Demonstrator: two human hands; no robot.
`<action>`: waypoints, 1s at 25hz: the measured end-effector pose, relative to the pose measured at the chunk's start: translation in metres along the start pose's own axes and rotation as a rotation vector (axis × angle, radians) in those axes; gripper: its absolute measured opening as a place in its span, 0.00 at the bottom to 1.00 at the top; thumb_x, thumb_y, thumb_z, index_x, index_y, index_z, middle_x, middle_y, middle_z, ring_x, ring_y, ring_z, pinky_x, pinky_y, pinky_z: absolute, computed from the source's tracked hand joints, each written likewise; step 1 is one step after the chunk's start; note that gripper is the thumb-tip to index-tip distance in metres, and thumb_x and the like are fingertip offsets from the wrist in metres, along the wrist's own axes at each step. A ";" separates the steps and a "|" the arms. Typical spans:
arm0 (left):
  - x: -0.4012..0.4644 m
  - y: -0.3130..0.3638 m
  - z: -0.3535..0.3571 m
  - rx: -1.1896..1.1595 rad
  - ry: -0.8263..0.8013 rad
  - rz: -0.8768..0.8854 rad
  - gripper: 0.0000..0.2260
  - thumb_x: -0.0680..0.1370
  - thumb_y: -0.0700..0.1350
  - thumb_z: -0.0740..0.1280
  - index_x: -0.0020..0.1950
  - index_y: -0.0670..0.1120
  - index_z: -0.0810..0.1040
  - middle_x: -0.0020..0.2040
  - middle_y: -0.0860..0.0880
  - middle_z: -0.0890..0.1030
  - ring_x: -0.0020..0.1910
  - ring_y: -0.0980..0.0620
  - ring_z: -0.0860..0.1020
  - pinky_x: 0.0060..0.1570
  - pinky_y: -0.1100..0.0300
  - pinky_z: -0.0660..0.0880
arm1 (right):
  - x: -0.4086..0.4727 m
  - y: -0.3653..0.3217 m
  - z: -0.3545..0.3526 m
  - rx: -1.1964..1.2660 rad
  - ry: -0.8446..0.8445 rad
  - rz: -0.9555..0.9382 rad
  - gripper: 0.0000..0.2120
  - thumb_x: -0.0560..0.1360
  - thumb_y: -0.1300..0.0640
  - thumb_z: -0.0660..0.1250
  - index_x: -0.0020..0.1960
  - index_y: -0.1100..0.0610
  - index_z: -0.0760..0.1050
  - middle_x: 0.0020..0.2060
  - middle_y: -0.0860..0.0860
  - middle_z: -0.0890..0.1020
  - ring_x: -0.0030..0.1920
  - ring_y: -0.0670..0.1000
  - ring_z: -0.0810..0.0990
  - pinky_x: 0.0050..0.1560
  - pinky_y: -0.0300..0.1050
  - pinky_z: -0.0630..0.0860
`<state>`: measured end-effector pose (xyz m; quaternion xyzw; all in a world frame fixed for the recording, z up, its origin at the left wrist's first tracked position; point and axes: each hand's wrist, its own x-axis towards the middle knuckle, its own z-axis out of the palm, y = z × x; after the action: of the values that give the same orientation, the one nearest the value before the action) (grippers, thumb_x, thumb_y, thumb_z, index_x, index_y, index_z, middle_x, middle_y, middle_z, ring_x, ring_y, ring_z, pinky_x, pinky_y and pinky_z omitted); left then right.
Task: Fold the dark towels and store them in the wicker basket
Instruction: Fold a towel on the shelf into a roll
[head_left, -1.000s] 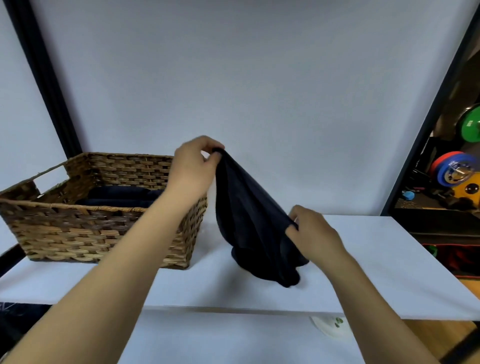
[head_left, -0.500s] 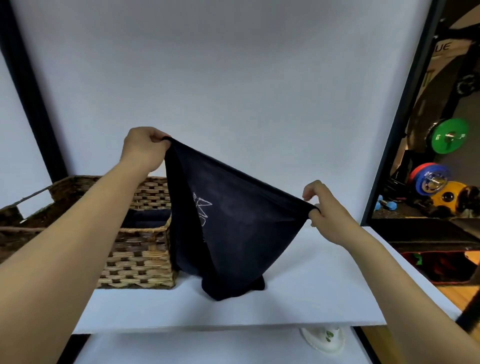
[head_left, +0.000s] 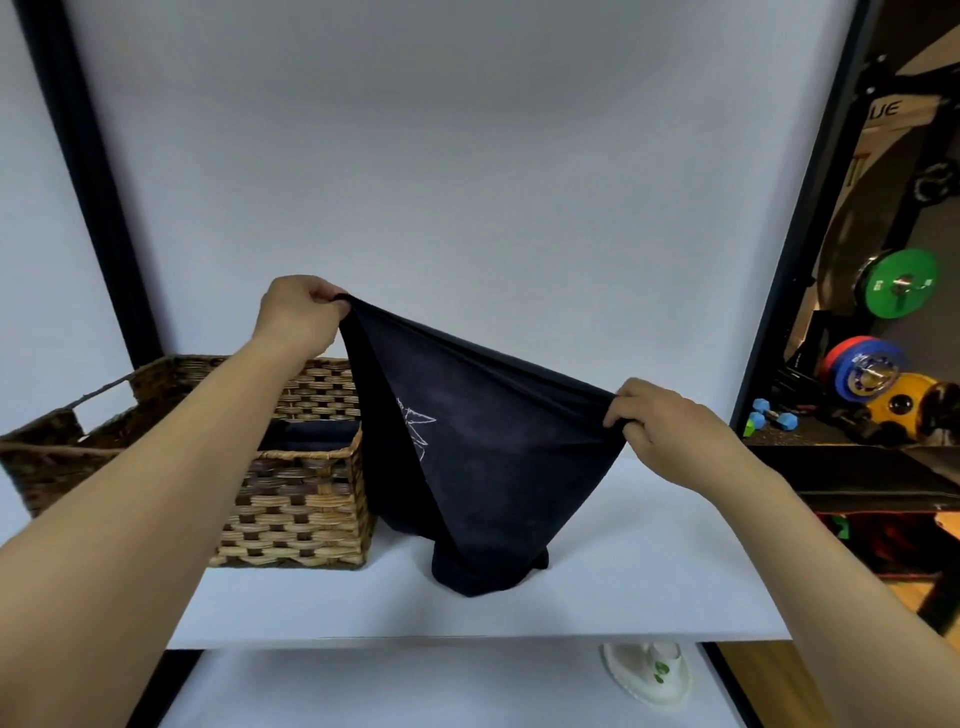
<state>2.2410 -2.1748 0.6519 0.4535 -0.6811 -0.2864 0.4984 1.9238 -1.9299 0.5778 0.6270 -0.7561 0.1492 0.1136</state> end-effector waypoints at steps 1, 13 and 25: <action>-0.002 0.002 0.000 0.007 -0.019 0.008 0.04 0.80 0.39 0.68 0.52 0.46 0.82 0.43 0.49 0.81 0.34 0.50 0.76 0.37 0.58 0.75 | -0.001 -0.001 0.001 -0.092 -0.038 0.034 0.13 0.80 0.55 0.55 0.50 0.46 0.78 0.54 0.42 0.76 0.43 0.51 0.77 0.43 0.46 0.71; 0.002 0.062 -0.011 -0.168 -0.471 -0.144 0.07 0.84 0.39 0.62 0.49 0.45 0.77 0.45 0.49 0.80 0.35 0.52 0.79 0.35 0.59 0.76 | 0.028 0.043 -0.105 0.438 0.356 0.291 0.15 0.77 0.48 0.71 0.39 0.56 0.75 0.33 0.52 0.80 0.33 0.55 0.76 0.34 0.45 0.70; -0.008 0.084 0.027 -0.035 -0.292 0.188 0.09 0.85 0.45 0.62 0.48 0.43 0.77 0.38 0.47 0.79 0.32 0.51 0.74 0.33 0.58 0.72 | 0.049 0.114 -0.121 0.496 0.331 0.202 0.14 0.77 0.49 0.72 0.40 0.59 0.80 0.32 0.55 0.84 0.40 0.63 0.84 0.47 0.62 0.81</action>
<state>2.1888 -2.1337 0.7108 0.3328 -0.7806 -0.3133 0.4263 1.8009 -1.9109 0.6988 0.5245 -0.7264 0.4396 0.0636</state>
